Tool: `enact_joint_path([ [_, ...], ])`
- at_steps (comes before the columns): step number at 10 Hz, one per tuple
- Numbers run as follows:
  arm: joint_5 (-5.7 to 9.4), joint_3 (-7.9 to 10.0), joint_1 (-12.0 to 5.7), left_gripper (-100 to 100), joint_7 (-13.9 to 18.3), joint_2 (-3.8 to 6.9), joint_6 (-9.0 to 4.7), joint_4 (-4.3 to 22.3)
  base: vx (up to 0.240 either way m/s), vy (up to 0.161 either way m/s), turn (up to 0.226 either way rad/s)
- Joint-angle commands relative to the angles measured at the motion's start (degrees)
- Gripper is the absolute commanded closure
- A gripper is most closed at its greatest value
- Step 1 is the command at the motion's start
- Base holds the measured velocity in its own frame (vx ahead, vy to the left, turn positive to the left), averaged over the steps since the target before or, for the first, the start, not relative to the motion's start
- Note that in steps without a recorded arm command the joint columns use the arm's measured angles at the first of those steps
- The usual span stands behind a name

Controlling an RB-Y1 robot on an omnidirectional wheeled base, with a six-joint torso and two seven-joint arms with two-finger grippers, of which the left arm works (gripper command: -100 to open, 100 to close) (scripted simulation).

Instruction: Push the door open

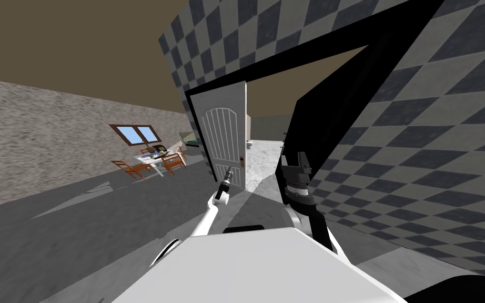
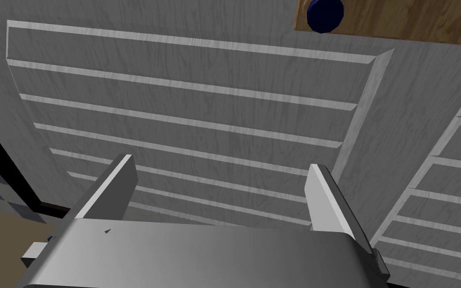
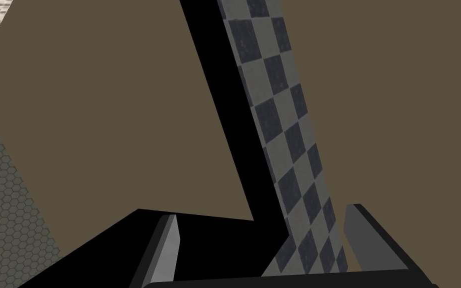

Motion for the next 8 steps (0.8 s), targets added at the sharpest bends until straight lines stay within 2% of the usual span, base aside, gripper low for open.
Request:
enact_joint_path([
  [1, 0.04, -0.27, -1.33, -100, 0.03, -0.18, 0.18, 2.39, 0.069, 0.024, -0.043],
  [5, 0.07, -0.80, -4.59, -100, -0.10, -1.07, 0.50, 8.01, 0.090, 0.037, -0.043],
  [6, 0.07, -0.80, -4.59, -100, -0.10, -1.07, 0.50, 8.01, 0.048, 0.024, -0.015],
  [8, 0.08, -1.05, -6.11, -100, -0.16, -1.53, 0.66, 10.62, 0.053, 0.026, -0.031],
])
